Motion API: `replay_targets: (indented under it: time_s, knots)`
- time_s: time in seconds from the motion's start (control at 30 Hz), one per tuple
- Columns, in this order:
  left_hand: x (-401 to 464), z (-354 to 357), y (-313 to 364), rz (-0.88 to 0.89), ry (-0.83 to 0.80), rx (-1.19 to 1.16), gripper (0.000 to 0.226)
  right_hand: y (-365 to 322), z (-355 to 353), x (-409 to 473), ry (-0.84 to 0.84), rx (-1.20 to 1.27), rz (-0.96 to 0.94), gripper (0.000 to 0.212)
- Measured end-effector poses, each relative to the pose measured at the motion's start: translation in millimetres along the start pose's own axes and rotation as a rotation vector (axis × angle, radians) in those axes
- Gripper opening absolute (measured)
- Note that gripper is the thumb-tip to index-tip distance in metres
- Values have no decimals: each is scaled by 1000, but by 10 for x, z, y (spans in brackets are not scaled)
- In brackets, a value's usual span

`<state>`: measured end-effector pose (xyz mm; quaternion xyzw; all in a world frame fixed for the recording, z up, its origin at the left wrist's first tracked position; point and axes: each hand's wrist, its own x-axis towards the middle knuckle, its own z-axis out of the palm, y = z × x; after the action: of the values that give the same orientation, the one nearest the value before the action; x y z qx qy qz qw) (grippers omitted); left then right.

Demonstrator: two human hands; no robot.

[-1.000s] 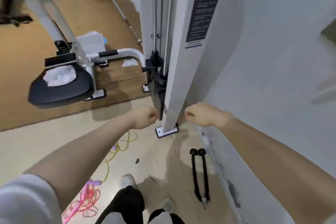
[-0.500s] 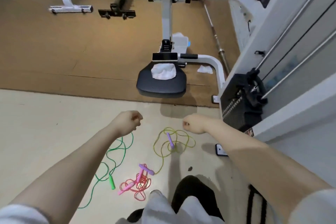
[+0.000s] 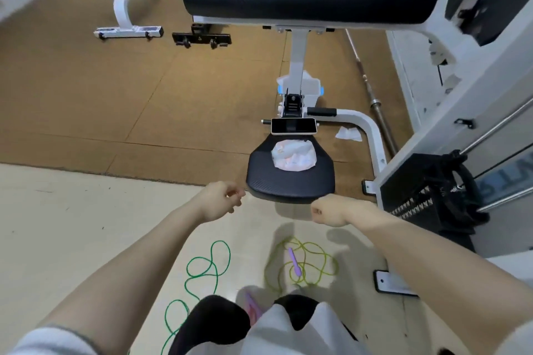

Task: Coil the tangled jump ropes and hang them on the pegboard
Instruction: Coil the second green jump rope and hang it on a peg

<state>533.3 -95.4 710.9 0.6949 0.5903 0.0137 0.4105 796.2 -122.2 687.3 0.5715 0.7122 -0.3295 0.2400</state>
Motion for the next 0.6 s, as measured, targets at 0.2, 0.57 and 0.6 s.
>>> replay_targets:
  time_s: [0.2, 0.57, 0.6]
  knots:
    - [600, -322, 1, 64, -89, 43, 18, -44, -179, 299, -22, 126, 58, 22]
    - [2208, -1086, -293, 512, -471, 367, 17, -733, -316, 1172, 204, 587, 562, 25]
    - [2286, -1192, -330, 555, -563, 419, 18, -978, -296, 1272, 229, 642, 605, 23]
